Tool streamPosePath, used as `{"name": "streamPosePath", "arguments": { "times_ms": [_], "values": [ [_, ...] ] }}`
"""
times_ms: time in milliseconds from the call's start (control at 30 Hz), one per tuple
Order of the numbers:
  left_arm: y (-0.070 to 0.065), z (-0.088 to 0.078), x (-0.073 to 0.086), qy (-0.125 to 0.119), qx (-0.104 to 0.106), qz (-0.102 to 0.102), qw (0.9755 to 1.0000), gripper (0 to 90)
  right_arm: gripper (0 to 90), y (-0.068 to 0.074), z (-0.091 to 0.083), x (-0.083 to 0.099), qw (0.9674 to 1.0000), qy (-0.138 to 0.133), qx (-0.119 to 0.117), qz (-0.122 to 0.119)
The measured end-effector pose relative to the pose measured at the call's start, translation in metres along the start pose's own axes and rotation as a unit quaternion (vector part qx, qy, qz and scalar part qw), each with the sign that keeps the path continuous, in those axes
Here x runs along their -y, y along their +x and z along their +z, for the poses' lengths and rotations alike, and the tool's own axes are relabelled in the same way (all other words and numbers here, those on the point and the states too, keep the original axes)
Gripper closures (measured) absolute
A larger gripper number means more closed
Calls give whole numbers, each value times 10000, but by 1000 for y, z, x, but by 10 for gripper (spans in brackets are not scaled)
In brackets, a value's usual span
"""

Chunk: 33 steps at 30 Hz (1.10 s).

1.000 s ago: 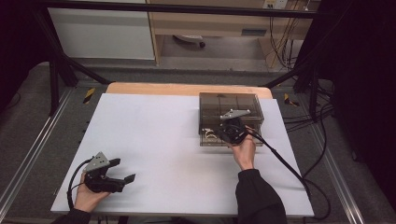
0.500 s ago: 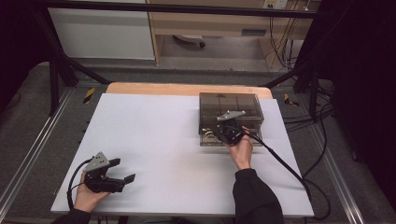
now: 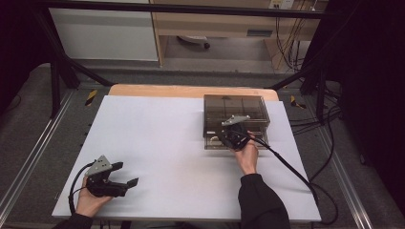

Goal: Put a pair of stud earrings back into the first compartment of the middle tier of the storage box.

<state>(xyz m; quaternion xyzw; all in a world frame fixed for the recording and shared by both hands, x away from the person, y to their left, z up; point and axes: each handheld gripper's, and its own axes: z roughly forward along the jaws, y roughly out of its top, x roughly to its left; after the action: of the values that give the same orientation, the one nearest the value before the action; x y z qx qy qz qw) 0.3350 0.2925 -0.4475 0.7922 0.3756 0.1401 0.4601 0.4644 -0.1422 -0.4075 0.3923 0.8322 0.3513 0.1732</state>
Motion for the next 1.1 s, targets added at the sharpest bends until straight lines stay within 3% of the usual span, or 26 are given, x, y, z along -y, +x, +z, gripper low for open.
{"name": "streamPosePath", "arguments": {
  "times_ms": [200, 533, 1100],
  "values": [
    [0, 0, 0, -4, 3, -2, 10000, 65, 814, 0, -8, -3, 9996, -234, -127, 70],
    [0, 0, 0, 0, 6, -8, 10000, 65, 558, -1, -45, -3, 9967, -718, -284, 234],
    [0, 0, 0, 11, -7, -5, 10000, 64, 131, 1, -91, 38, 9931, -989, -437, 447]
  ]
}}
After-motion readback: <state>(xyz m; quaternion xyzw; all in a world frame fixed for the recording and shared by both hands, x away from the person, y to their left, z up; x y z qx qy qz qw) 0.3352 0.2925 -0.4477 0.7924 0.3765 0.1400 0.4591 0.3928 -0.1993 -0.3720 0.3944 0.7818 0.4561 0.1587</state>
